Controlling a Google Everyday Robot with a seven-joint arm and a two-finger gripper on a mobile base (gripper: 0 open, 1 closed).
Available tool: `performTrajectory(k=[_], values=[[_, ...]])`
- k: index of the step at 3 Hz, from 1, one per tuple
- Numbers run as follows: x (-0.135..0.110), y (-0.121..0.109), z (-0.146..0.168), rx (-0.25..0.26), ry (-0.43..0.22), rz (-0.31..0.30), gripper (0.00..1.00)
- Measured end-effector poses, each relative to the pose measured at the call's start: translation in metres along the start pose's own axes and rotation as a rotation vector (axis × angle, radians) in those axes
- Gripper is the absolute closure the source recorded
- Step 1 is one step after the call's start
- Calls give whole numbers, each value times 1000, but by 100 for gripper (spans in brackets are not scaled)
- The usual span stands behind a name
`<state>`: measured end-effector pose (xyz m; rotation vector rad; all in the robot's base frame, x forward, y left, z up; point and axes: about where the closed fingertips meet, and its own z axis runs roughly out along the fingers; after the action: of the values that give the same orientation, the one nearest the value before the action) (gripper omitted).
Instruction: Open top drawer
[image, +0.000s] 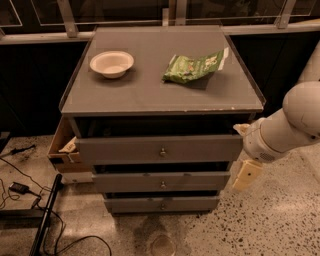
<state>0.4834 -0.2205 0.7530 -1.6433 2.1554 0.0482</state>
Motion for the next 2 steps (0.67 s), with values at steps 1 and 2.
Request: performTrajectory(k=[1, 2], values=[[0, 0, 0, 0, 0, 0, 0], [9, -3, 9, 17, -21, -2, 0]])
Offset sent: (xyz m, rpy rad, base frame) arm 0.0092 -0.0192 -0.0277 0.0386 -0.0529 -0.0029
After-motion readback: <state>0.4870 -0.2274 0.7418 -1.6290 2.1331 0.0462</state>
